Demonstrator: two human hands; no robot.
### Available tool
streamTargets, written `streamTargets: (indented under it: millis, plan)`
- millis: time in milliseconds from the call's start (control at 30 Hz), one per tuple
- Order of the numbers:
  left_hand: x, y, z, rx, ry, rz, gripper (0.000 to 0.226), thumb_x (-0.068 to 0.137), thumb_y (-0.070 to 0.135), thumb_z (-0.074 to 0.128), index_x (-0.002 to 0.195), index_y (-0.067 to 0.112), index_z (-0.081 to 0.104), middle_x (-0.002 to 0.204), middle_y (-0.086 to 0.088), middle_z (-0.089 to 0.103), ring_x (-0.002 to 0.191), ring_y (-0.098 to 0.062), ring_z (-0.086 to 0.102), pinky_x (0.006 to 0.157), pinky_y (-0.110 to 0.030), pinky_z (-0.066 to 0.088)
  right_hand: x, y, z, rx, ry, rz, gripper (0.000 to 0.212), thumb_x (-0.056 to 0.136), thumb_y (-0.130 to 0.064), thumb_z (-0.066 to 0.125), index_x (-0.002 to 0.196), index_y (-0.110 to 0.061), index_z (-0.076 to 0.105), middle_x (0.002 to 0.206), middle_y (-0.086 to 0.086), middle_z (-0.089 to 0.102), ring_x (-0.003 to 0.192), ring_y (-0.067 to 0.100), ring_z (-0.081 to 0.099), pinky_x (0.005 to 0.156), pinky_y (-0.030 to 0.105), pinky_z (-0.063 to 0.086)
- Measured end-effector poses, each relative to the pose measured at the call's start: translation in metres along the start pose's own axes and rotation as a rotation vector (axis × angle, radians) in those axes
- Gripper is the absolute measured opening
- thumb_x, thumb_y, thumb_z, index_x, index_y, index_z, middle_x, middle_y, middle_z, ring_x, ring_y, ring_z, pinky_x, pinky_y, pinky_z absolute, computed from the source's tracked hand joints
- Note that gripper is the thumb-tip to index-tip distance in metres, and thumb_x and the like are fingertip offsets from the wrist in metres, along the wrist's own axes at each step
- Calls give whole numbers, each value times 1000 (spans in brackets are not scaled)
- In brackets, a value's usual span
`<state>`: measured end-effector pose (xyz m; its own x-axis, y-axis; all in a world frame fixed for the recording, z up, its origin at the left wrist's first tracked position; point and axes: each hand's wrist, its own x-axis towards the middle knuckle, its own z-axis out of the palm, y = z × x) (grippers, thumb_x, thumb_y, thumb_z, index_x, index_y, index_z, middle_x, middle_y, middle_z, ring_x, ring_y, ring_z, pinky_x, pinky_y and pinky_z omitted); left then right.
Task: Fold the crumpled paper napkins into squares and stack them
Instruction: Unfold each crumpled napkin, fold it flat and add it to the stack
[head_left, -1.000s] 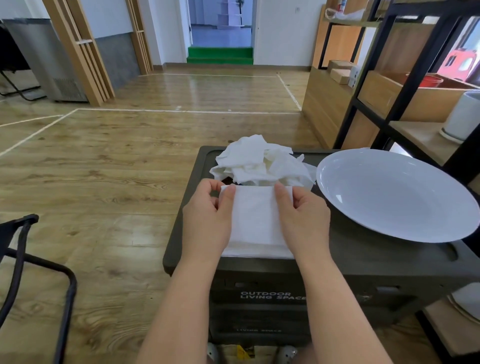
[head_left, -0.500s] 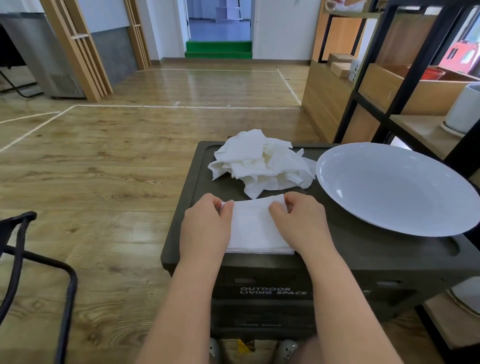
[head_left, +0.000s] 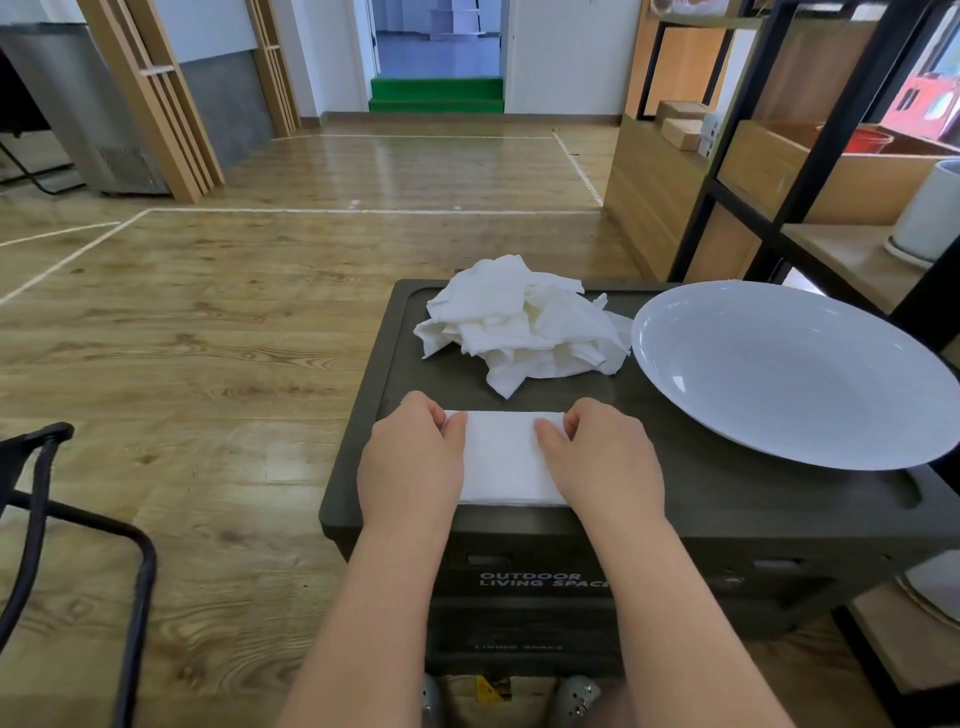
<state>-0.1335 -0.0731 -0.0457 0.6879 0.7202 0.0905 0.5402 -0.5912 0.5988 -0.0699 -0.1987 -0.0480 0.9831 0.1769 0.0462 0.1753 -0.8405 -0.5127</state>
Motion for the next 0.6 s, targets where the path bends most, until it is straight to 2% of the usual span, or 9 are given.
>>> streamTargets:
  millis: [133, 233, 400, 600]
  plan:
    - [-4, 3, -1, 83, 26, -12, 21, 95, 40, 51, 96, 19, 52, 81, 6, 54, 70, -11, 46, 51, -21, 29, -5, -3, 3, -23, 33, 32, 29, 94, -45, 48, 99, -16, 51, 85, -3, 58, 69, 11, 51, 56, 23, 35]
    - [-5, 3, 1, 116, 52, -21, 27, 94, 43, 52, 98, 16, 52, 88, 0, 59, 77, -15, 51, 58, -24, 33, -7, -2, 2, -30, 53, 41, 31, 96, -43, 46, 109, -16, 47, 86, -4, 54, 72, 12, 49, 59, 24, 34]
    - [-5, 1, 3, 108, 58, -25, 26, 95, 41, 49, 99, 15, 49, 88, -1, 60, 82, -19, 56, 61, -29, 43, -2, -1, 0, -17, 27, 86, 26, 97, -40, 46, 105, -16, 46, 85, -2, 57, 74, 13, 54, 59, 24, 39]
    - [-3, 0, -3, 78, 51, -51, 16, 97, 31, 49, 92, 17, 43, 76, 4, 49, 75, -17, 50, 54, -27, 33, -1, 1, -5, 10, 20, 84, 20, 96, -37, 48, 100, -17, 46, 83, -2, 57, 72, 12, 54, 58, 24, 39]
